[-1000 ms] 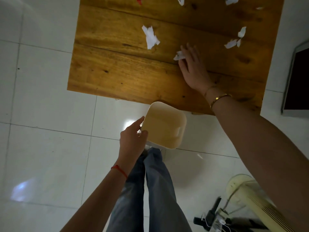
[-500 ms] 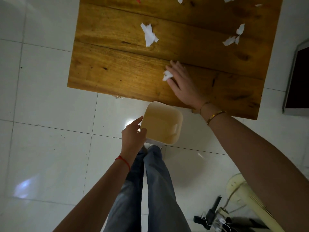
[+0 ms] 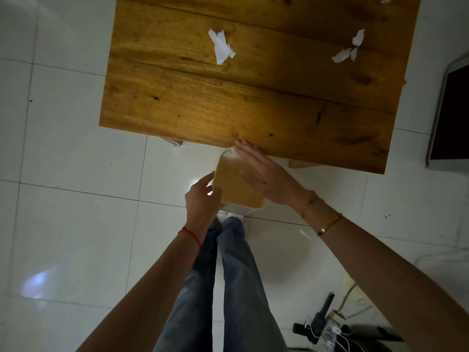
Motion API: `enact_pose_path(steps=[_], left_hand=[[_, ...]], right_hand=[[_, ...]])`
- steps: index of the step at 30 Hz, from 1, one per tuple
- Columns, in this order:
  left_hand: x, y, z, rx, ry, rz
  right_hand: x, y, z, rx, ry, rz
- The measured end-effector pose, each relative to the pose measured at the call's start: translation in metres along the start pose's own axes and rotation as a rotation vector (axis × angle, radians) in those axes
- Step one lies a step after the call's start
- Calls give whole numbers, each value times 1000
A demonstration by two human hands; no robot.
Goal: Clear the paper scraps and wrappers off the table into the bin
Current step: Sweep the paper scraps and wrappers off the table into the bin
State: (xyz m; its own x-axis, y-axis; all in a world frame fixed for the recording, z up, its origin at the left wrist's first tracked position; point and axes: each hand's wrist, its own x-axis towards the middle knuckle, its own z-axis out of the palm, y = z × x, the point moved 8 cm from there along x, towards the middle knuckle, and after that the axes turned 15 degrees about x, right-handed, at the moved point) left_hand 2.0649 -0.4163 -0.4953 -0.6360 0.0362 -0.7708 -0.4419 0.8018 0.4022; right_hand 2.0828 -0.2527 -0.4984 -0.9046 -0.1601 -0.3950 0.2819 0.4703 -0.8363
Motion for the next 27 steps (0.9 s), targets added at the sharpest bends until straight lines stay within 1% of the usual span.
enact_pose_path(steps=[3, 5, 8, 11, 13, 15, 19, 22, 27], left_hand=[[-1, -2, 1, -19, -3, -2], [-2, -2, 0, -30, 5, 11], [-2, -1, -5, -16, 27, 49], [1, -6, -8, -17, 24, 52], [3, -10, -11, -21, 22, 42], [7, -14, -15, -21, 25, 39], [18, -23, -20, -12, 27, 52], [30, -33, -20, -30, 22, 45], [44, -40, -21, -65, 22, 33]], right_hand=[[-21, -2, 20, -32, -96, -3], [-30, -5, 28, -101, -112, -42], [-31, -15, 29, -181, -84, -157], [-20, -21, 15, -158, -12, -170], [-7, -25, 6, -197, 30, -190], [12, -25, -6, -254, 82, -176], [62, -17, -39, -297, 191, -71], [101, -13, -63, -286, 235, -16], [157, -22, -87, -315, 272, 14]])
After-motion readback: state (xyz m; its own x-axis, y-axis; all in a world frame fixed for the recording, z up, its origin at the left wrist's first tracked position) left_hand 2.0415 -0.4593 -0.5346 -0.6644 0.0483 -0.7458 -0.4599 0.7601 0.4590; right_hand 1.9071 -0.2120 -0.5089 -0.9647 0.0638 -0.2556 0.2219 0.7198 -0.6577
